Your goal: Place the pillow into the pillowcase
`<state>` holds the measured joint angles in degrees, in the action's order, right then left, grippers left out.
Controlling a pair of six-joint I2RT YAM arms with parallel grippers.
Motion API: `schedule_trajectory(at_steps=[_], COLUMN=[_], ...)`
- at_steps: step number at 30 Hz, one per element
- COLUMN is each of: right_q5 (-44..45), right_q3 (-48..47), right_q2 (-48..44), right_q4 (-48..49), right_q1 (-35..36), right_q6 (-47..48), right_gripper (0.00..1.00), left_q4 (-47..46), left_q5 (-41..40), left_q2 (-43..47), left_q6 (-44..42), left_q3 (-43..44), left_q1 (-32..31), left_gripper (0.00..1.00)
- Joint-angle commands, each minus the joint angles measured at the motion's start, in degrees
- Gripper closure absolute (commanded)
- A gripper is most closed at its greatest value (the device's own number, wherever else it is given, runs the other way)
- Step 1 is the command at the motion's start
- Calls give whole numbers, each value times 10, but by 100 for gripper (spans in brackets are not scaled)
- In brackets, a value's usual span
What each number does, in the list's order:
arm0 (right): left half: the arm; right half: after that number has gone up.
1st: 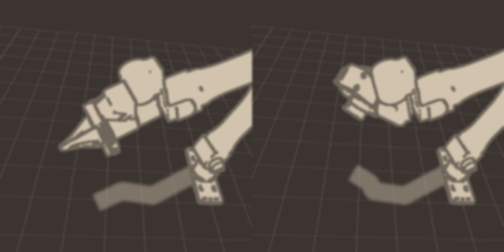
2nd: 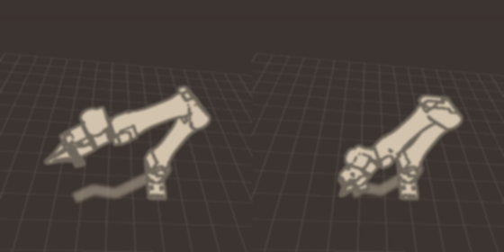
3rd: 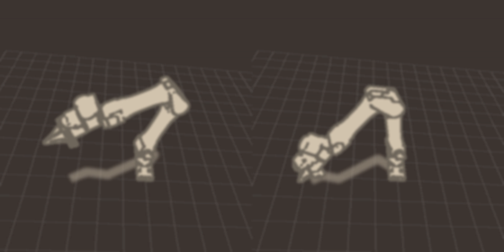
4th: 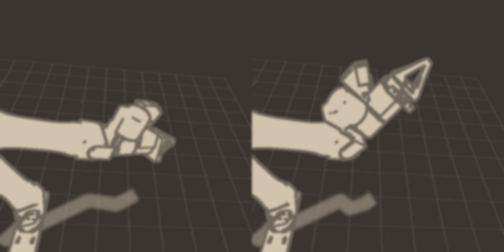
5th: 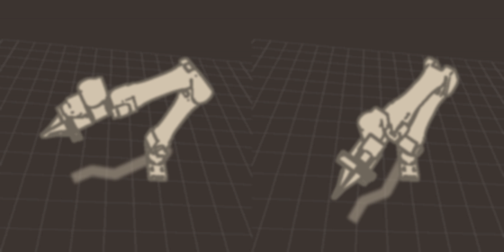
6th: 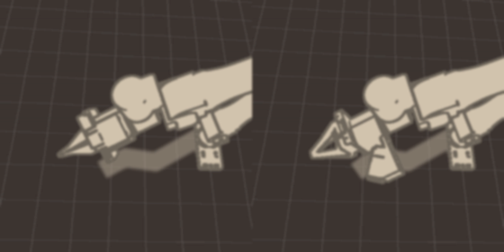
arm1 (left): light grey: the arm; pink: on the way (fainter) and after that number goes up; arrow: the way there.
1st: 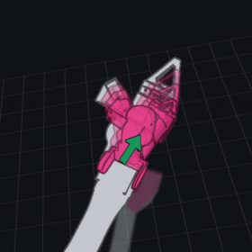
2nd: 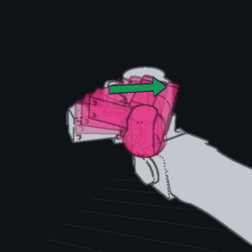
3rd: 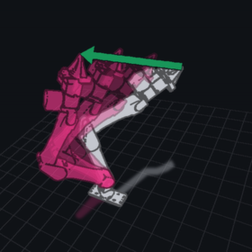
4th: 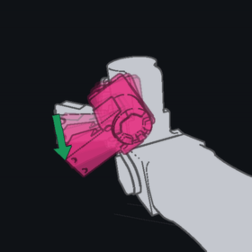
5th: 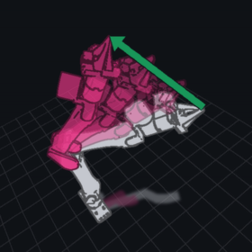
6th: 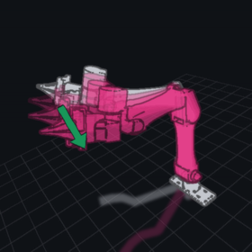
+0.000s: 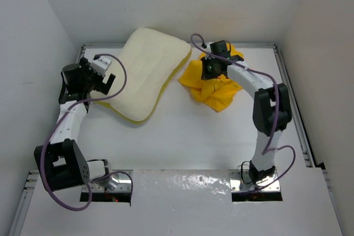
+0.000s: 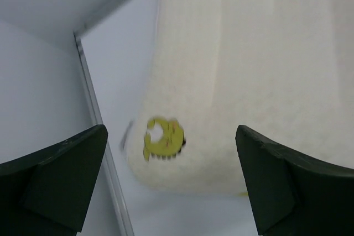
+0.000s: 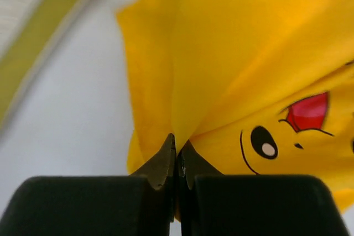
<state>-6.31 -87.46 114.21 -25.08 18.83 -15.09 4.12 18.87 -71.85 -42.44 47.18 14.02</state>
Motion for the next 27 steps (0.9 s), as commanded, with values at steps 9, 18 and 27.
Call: schedule_trajectory(at_steps=[9,18,27], right_q5=[-229,-262,66], right_q3=[-60,-94,-185], right_q2=[-296,-305,-119], right_q4=[129,146,-188], right_q1=[-3,-71,-186], right_q6=[-65,-125,1], right_gripper=[100,100,1], left_q4=[-66,-128,-102], left_q5=[191,60,23], left_q2=[-68,-72,-35], left_q6=[172,231,178], left_q3=[139,171,106], left_q1=[-224,-226,-225], left_gripper=[0,0,0])
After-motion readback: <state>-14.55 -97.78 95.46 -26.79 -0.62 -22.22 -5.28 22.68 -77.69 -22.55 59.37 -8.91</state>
